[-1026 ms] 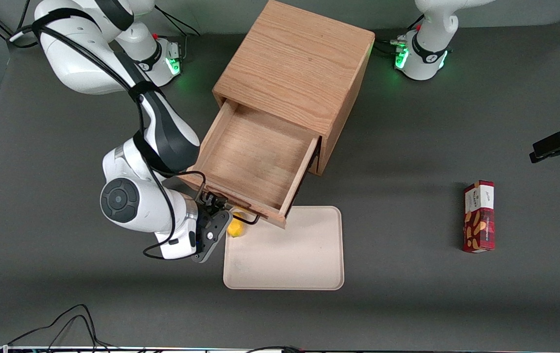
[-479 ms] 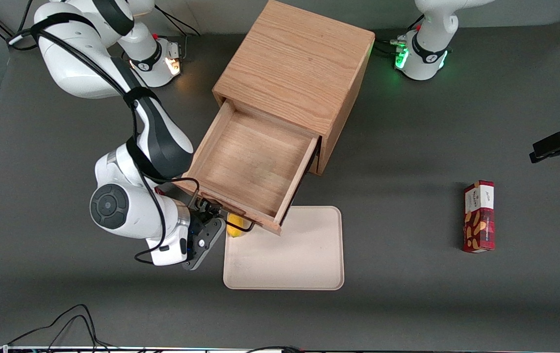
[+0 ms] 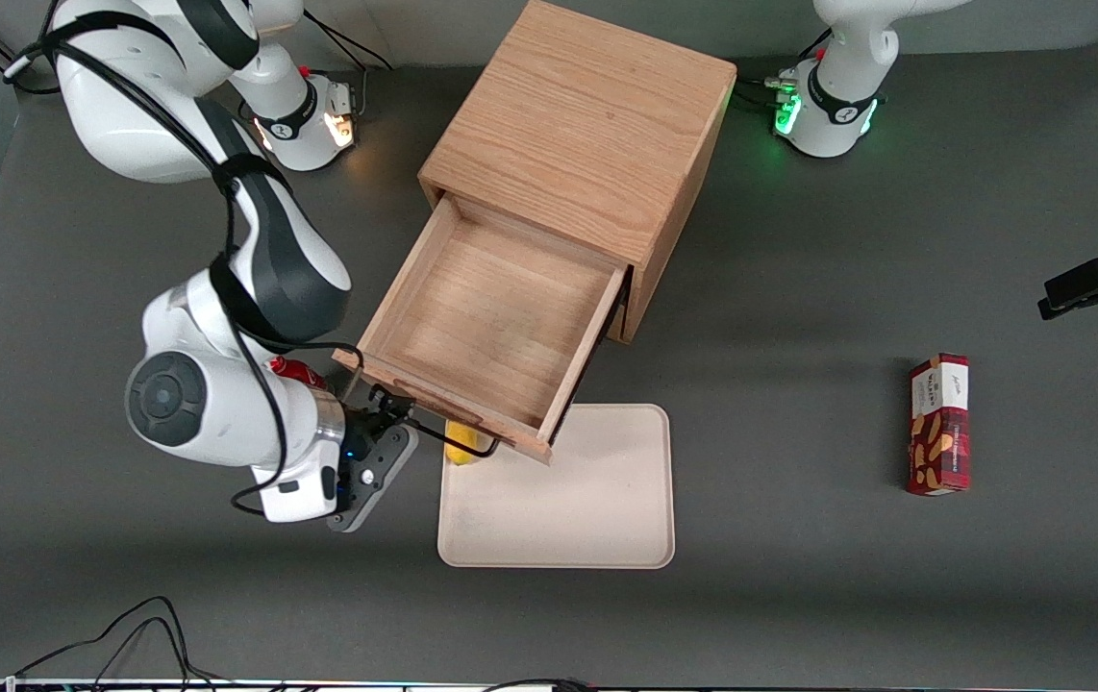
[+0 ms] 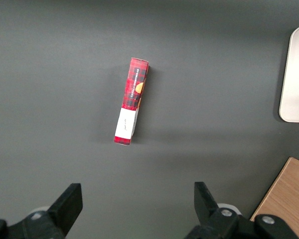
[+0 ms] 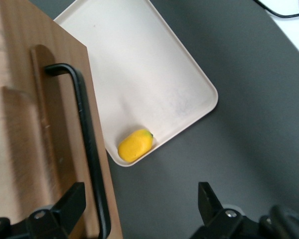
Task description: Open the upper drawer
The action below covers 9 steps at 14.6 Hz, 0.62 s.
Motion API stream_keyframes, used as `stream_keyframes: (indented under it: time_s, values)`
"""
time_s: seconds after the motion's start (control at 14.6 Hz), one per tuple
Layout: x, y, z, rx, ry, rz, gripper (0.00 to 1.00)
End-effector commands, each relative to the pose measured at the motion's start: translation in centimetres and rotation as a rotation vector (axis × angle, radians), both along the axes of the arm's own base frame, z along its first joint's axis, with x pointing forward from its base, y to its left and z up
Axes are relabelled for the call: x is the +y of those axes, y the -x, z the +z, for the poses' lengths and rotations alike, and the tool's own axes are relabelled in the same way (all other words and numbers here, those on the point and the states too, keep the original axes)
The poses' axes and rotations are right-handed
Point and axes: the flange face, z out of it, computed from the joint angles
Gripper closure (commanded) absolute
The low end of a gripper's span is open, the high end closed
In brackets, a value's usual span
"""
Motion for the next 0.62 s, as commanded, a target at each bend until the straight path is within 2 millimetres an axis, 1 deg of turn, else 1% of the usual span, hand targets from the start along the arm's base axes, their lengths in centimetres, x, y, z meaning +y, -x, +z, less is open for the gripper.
stream_keyframes:
  time_s: [0.0,0.07,0.14,0.21,0.34,0.55]
  values:
    - [-1.8,1.4,5.5,-0.01,0.022,-0.023,0.0]
    - [-2.5,1.9,7.2,-0.015,0.024,-0.028,0.0]
    - [-4.2,2.2,9.2,-0.025,0.017,-0.051,0.0]
    - [-5.9,3.0,9.9,0.01,0.032,-0.061,0.0]
    - [-6.8,6.3,12.2,0.03,0.076,-0.055,0.0]
    - [-10.4,11.7,15.6,0.009,0.134,-0.156,0.0]
